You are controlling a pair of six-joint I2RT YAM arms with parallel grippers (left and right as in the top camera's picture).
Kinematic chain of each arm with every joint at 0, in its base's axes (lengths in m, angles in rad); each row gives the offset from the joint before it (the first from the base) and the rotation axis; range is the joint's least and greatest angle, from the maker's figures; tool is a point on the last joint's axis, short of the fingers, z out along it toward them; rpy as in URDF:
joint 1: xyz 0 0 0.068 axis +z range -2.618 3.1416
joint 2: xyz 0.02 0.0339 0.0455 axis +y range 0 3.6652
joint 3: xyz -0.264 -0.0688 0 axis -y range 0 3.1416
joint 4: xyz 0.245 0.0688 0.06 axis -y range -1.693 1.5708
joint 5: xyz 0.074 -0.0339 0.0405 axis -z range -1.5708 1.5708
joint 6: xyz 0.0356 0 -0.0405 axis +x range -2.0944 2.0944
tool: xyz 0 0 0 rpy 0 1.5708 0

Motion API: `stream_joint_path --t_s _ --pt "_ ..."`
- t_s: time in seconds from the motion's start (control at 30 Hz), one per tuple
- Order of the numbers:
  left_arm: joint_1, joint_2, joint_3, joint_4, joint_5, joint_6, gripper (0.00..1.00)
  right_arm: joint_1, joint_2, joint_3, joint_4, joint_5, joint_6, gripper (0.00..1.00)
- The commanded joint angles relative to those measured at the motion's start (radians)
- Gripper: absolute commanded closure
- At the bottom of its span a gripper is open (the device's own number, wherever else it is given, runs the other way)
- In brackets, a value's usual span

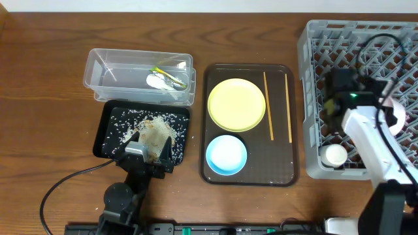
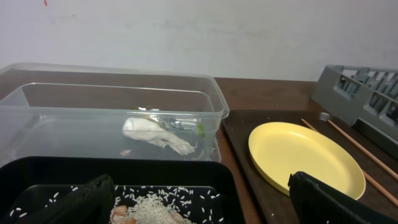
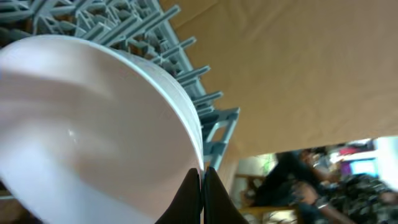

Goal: Sort waste into correct bins and load items into the dishwasher rack
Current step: 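Place the pink bowl upright into the dish rack with the right gripper, then grasp the blue bowl with the right gripper and lift it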

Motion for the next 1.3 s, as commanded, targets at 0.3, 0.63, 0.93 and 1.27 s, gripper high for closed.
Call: stream_joint_path --t_s 0.3,0.63,0.93,1.27 --pt "0.005 -0.002 -0.014 -0.039 -0.005 0.016 0.09 0.198 -0.012 0.011 -0.032 -0.029 -0.009 0.51" --pt "0.005 -0.002 -0.014 -0.039 -0.005 0.016 0.09 0.314 -0.192 0.053 -0.027 -0.517 -0.043 0.4" --pt "0.005 -0.002 -0.014 -0.039 -0.005 0.016 0.09 0.421 -0.161 0.014 0.074 -1.253 0.174 0.45" --pt "0.005 -0.002 -0.014 -0.039 -0.005 0.016 0.09 0.475 0.052 -0.018 0.139 -1.565 0.06 0.45"
